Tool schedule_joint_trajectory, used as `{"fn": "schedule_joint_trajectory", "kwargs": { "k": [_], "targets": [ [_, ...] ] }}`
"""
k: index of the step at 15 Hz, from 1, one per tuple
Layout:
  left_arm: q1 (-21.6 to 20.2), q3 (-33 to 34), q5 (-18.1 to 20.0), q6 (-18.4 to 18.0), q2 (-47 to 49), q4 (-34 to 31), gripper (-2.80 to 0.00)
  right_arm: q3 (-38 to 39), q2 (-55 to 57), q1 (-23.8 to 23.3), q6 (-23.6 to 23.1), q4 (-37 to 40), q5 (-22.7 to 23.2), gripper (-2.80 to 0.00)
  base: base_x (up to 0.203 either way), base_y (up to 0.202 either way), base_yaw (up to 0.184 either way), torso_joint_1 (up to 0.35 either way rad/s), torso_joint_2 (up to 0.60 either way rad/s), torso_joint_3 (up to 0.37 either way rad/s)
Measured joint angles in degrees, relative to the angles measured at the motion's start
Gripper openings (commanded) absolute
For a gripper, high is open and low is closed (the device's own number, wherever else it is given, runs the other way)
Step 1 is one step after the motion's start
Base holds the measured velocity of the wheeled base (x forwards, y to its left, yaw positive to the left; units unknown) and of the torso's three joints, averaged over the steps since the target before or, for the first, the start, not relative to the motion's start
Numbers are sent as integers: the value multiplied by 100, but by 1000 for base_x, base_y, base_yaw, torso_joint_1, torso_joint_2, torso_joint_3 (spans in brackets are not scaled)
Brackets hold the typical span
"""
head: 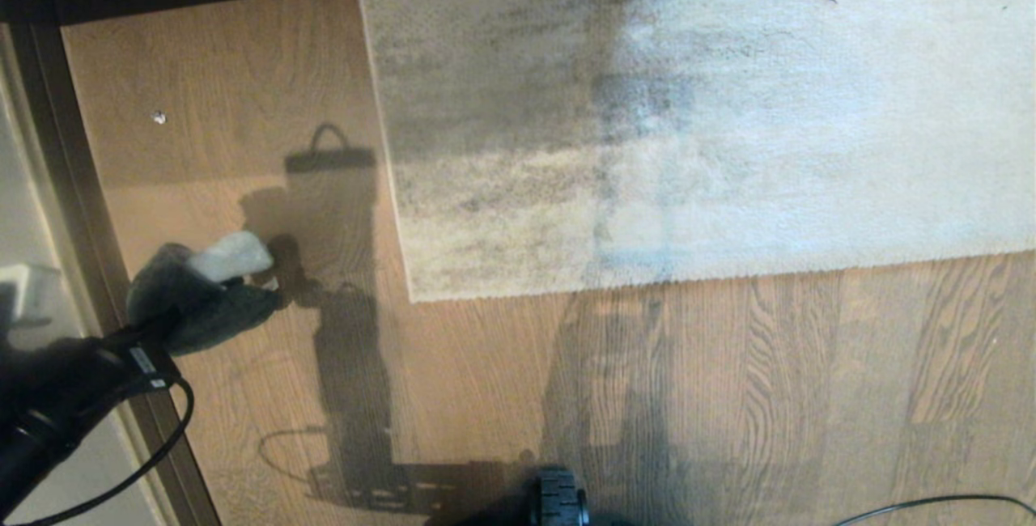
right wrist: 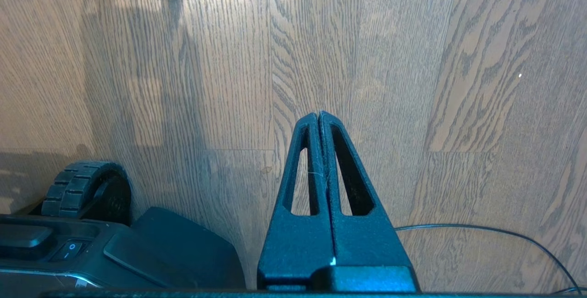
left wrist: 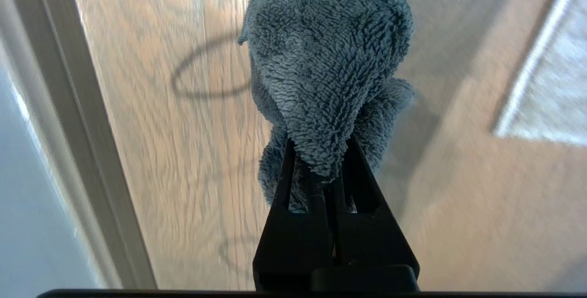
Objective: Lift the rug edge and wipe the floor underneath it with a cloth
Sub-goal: Put down the rag
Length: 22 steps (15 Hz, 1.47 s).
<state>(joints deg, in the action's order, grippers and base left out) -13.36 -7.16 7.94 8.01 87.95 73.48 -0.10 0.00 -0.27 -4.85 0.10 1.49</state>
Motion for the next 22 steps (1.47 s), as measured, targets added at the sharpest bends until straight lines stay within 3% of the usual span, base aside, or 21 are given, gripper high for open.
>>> {"fn": "schedule_joint_trajectory", "kwargs": {
  "k": [4, 8, 9, 22],
  "targets": [
    [-46, 2, 18, 0, 929, 1257, -280, 0, 0, 0, -2, 0, -1, -280, 0, 0, 0, 0, 0, 0],
    [-50, -1, 16, -7, 1438, 1371, -280, 0, 0, 0, 0, 1, -1, -280, 0, 0, 0, 0, 0, 0],
    [-52, 0, 18, -5, 1492, 1373, 0, 0, 0, 0, 0, -1, 0, -280, 0, 0, 0, 0, 0, 0],
    [-254, 304, -50, -7, 1283, 1373, 0, 0, 0, 0, -2, 0, -1, -280, 0, 0, 0, 0, 0, 0]
  ]
}}
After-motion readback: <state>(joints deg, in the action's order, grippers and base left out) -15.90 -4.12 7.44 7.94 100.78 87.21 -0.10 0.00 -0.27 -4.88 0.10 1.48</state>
